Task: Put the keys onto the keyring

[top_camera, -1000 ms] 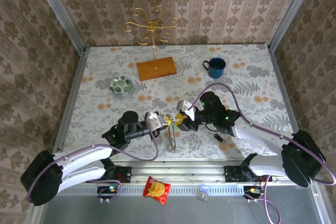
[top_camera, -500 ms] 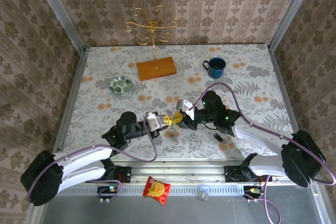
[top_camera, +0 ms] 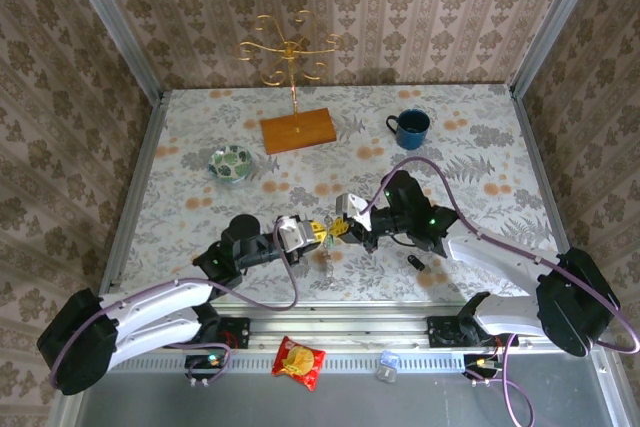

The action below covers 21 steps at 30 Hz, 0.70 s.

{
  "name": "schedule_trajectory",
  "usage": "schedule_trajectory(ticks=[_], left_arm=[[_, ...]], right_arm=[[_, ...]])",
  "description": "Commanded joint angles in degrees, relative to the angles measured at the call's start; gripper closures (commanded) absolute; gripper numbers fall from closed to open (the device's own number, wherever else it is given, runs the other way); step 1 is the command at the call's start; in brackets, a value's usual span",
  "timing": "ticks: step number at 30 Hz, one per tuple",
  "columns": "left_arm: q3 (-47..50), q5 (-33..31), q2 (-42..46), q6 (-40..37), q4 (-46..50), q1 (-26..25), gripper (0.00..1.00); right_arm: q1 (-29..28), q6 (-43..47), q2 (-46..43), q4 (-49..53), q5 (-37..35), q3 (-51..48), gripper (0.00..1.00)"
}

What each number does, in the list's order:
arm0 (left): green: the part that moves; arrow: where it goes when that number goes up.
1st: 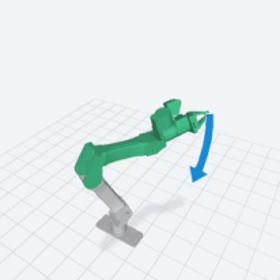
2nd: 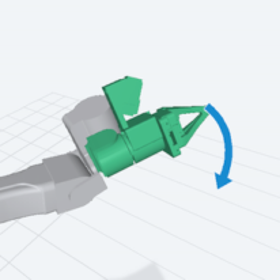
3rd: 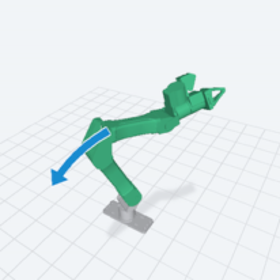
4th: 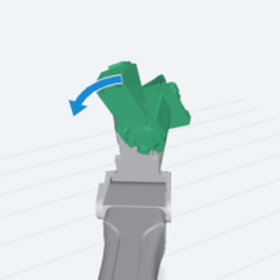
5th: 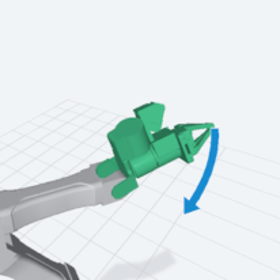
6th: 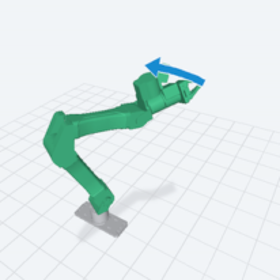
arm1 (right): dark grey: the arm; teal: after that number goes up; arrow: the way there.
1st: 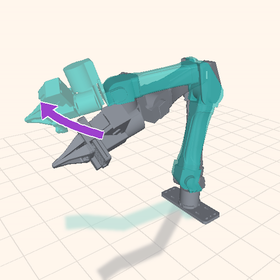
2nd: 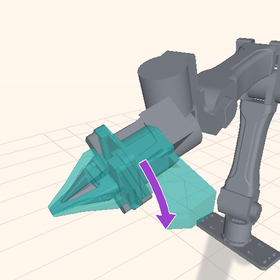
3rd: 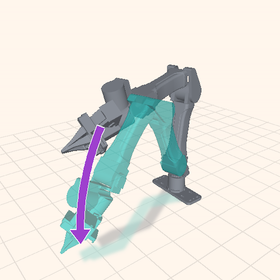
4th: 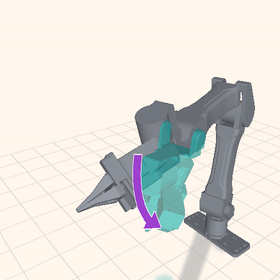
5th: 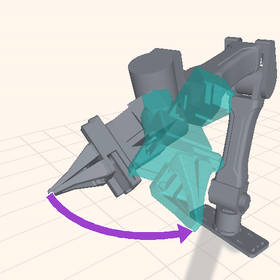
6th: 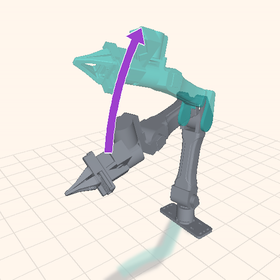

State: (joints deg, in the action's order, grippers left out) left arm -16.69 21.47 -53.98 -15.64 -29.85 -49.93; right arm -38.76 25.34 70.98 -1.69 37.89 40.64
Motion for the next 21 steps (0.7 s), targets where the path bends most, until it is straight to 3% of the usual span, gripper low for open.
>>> schedule_trajectory(ticks=[1,11,14,17,21], left_arm=[[-2.9,-1.4,0.0,-3.6,7.1,-0.5,0.88],[-4.1,0.4,-1.9,-3.3,3.1,-0.5,0.88],[-4.1,1.2,-2.0,-3.4,2.6,-0.4,1.0],[-4.2,1.1,-1.6,-3.6,3.5,-0.4,1.0],[-3.6,0.7,-0.6,-3.5,3.8,-0.4,1.0]], right_arm=[[-0.8,5.1,-0.3,6.5,-0.4,4.6,1.0],[-4.6,10.0,2.6,15.5,-5.3,11.4,1.0],[-5.0,9.9,3.0,15.5,-5.7,11.8,1.0],[-5.0,9.1,2.4,15.5,-6.9,11.4,1.0],[-3.5,4.5,-0.1,14.4,-9.4,9.0,0.73]])
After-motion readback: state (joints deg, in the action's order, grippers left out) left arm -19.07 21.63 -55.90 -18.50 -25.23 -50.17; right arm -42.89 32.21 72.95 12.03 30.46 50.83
